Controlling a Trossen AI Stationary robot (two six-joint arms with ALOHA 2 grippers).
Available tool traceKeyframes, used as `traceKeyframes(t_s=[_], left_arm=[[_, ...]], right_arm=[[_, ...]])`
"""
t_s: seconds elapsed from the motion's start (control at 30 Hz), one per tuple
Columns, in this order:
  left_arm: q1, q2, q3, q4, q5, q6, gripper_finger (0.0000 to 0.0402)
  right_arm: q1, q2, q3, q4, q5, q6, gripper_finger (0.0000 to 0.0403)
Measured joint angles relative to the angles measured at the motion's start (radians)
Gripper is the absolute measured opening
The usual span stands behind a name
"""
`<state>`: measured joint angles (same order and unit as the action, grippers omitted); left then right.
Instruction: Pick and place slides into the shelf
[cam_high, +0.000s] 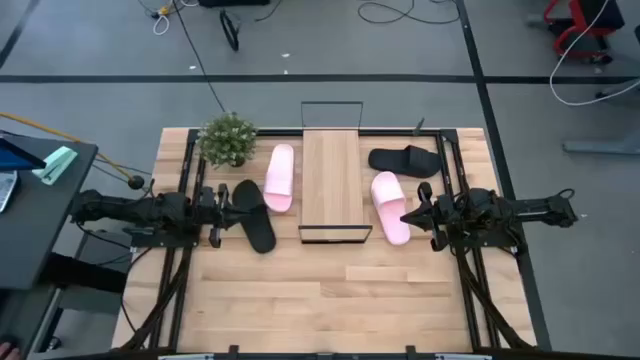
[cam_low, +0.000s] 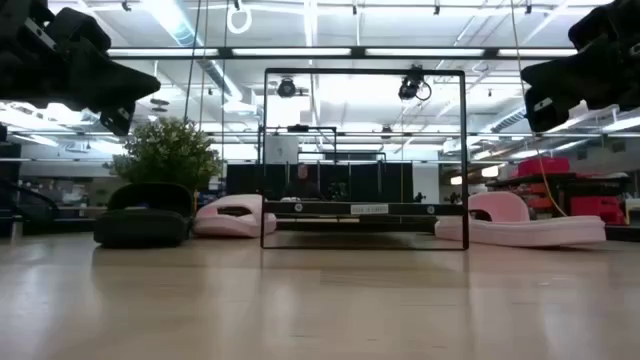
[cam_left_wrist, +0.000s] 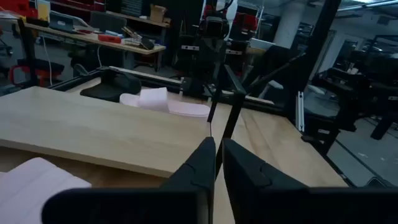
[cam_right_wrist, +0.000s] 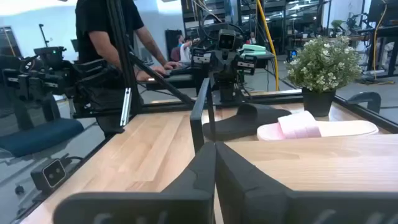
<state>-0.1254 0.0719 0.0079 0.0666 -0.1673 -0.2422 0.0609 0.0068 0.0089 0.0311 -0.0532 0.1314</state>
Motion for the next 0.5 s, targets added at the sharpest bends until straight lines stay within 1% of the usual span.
traceKeyframes(t_s=[0.17,0.5], left_arm=[[0.000,0.000,0.000,0.000,0.000,0.000,0.0028],[0.000,0.000,0.000,0.000,0.000,0.000,0.0040]], right_arm=[[0.000,0.000,0.000,0.000,0.000,0.000,0.0014],[0.000,0.000,0.000,0.000,0.000,0.000,0.0014]])
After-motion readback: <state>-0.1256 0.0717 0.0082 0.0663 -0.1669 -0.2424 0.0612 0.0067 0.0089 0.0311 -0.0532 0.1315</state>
